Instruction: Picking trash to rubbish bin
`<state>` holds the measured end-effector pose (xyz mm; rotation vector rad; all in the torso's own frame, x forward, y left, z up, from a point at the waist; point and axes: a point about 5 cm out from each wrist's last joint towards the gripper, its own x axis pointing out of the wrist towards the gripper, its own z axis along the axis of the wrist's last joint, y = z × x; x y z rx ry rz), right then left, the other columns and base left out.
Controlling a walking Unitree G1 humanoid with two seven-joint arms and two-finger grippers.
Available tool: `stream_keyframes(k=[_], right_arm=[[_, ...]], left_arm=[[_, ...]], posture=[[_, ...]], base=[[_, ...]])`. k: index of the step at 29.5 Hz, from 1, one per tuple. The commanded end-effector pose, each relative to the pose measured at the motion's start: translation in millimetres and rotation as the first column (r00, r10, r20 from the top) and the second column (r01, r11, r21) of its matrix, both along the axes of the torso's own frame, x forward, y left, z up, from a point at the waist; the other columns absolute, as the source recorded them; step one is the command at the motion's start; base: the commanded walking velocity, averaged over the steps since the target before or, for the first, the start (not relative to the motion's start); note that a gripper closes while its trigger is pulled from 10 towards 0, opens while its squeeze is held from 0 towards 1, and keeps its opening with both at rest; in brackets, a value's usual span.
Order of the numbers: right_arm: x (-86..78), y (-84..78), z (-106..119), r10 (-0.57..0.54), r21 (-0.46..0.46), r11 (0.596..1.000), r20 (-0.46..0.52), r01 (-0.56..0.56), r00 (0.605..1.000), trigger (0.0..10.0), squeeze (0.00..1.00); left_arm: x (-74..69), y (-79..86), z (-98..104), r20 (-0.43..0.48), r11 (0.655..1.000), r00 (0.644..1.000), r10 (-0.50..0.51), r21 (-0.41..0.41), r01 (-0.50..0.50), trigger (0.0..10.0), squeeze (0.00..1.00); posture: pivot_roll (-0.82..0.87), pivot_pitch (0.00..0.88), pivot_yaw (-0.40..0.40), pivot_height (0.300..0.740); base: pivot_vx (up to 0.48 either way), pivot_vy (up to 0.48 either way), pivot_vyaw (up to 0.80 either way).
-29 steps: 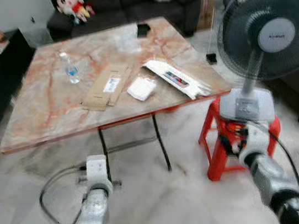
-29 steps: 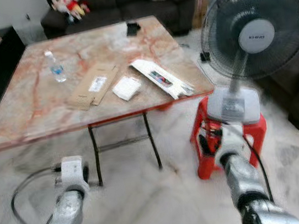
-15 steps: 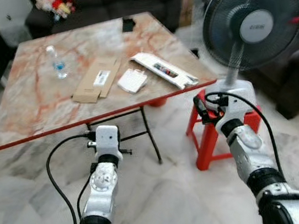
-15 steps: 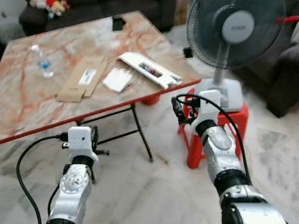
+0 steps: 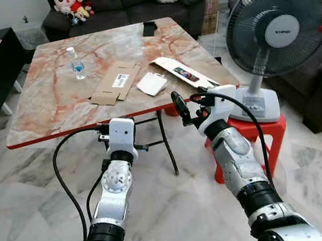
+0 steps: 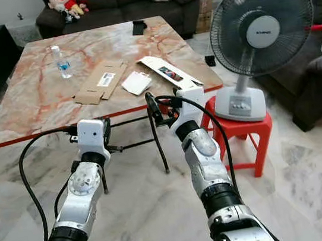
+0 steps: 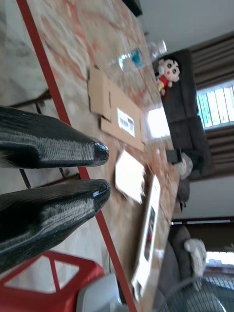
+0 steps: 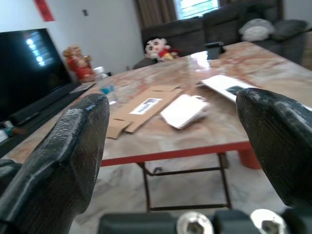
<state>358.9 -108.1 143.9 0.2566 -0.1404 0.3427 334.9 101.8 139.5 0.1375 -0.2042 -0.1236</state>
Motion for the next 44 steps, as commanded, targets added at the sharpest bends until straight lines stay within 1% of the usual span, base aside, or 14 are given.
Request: stream_keyframes(k=[1, 3, 5, 7, 9, 11, 15, 19, 22, 23, 24, 28, 33, 44], right_arm=[[0.5, -0.2, 7.3, -0.006, 0.022, 1.000, 0.016, 0.005, 1.000, 10.0, 0.00], [0.4, -0.2, 7.3, -0.005, 0.020, 1.000, 0.016, 0.005, 1.000, 10.0, 0.00], [0.3, -1.6, 10.6, -0.009, -0.005, 1.000, 0.033, 0.009, 0.999, 10.0, 0.00], [0.5, -2.0, 11.9, -0.010, 0.016, 1.000, 0.021, 0.010, 1.000, 10.0, 0.00], [0.6, -2.0, 12.6, -0.012, 0.009, 1.000, 0.026, 0.012, 1.000, 10.0, 0.00], [-0.4, -1.1, 13.4, -0.022, 0.018, 1.000, 0.031, 0.021, 0.999, 10.0, 0.00], [-1.1, -1.1, 14.2, -0.029, 0.011, 1.000, 0.036, 0.028, 0.999, 10.0, 0.00], [-3.2, 9.8, 17.6, -0.004, 0.041, 0.999, 0.038, 0.002, 0.999, 10.0, 0.00], [-4.1, 12.0, 19.9, -0.001, 0.048, 0.999, 0.047, -0.001, 0.999, 10.0, 0.00], [-4.9, 13.5, 21.7, 0.002, 0.009, 1.000, 0.070, -0.002, 0.998, 10.0, 0.00], [-5.7, 14.6, 22.2, 0.006, -0.004, 1.000, 0.081, -0.006, 0.997, 10.0, 0.00], [-5.7, 15.2, 22.4, 0.015, 0.000, 1.000, 0.077, -0.015, 0.997, 10.0, 0.00], [-4.7, 16.7, 25.4, 0.012, 0.049, 0.999, 0.065, -0.015, 0.998, 10.0, 0.00], [-3.2, 19.0, 34.3, 0.007, 0.081, 0.997, 0.075, -0.013, 0.997, 10.0, 0.00]], left_arm=[[1.8, -0.8, 9.4, 0.023, 1.000, 1.000, -0.002, -0.003, 0.002, 10.0, 0.00], [1.7, -0.9, 9.4, 0.023, 1.000, 1.000, -0.002, -0.002, 0.002, 10.0, 0.00], [1.9, -2.1, 12.5, 0.031, 1.000, 1.000, -0.007, -0.015, 0.007, 10.0, 0.00], [2.5, -2.0, 13.7, 0.025, 0.999, 1.000, -0.005, -0.047, 0.007, 10.0, 0.00], [2.7, -1.7, 14.4, 0.025, 0.998, 1.000, -0.003, -0.057, 0.005, 10.0, 0.00], [3.3, -0.4, 14.9, 0.012, 0.995, 1.000, 0.006, -0.097, -0.005, 10.0, 0.00], [3.5, 0.1, 15.2, 0.006, 0.994, 1.000, 0.010, -0.112, -0.009, 10.0, 0.00], [3.8, -1.1, 18.4, 0.011, 0.990, 1.000, 0.010, -0.139, -0.009, 10.0, 0.00], [3.9, -1.4, 19.0, 0.011, 0.990, 1.000, 0.010, -0.138, -0.009, 10.0, 0.00], [4.2, -1.9, 20.3, 0.014, 0.990, 1.000, 0.009, -0.141, -0.007, 10.0, 0.00], [4.4, -2.2, 21.4, 0.016, 0.990, 1.000, 0.009, -0.143, -0.007, 10.0, 0.00], [5.1, -2.7, 22.9, 0.018, 0.990, 1.000, 0.010, -0.142, -0.007, 10.0, 0.00], [5.2, 1.9, 25.1, 0.022, 0.989, 0.999, 0.025, -0.143, -0.021, 10.0, 0.00], [5.1, 3.5, 28.3, 0.026, 0.989, 0.999, 0.029, -0.143, -0.025, 10.0, 0.00]], posture=[[-0.02, 0.000, 0.025, 0.740], [-0.02, 0.000, 0.025, 0.740], [-0.02, 0.000, 0.025, 0.740], [-0.02, 0.000, 0.027, 0.740], [-0.02, 0.000, 0.027, 0.740], [-0.02, 0.000, 0.025, 0.740], [-0.02, 0.000, 0.025, 0.740], [-0.02, 0.000, 0.027, 0.740], [-0.02, 0.000, 0.032, 0.740], [-0.02, 0.000, 0.032, 0.740], [-0.02, 0.000, 0.032, 0.740], [-0.02, 0.000, 0.025, 0.740], [-0.01, 0.000, 0.029, 0.740], [0.00, 0.005, 0.031, 0.740]], base=[[0.319, 0.000, 0.00], [0.319, 0.000, 0.00], [0.319, 0.000, 0.00], [0.319, 0.000, -0.33], [0.319, 0.000, -0.71], [0.291, 0.000, -0.39], [0.277, 0.000, 0.00], [0.198, 0.000, 0.00], [0.316, 0.000, 0.00], [0.319, 0.000, 0.00], [0.311, 0.000, 0.00], [0.315, 0.000, 0.40], [0.315, 0.000, 0.25], [0.316, 0.000, 0.00]])
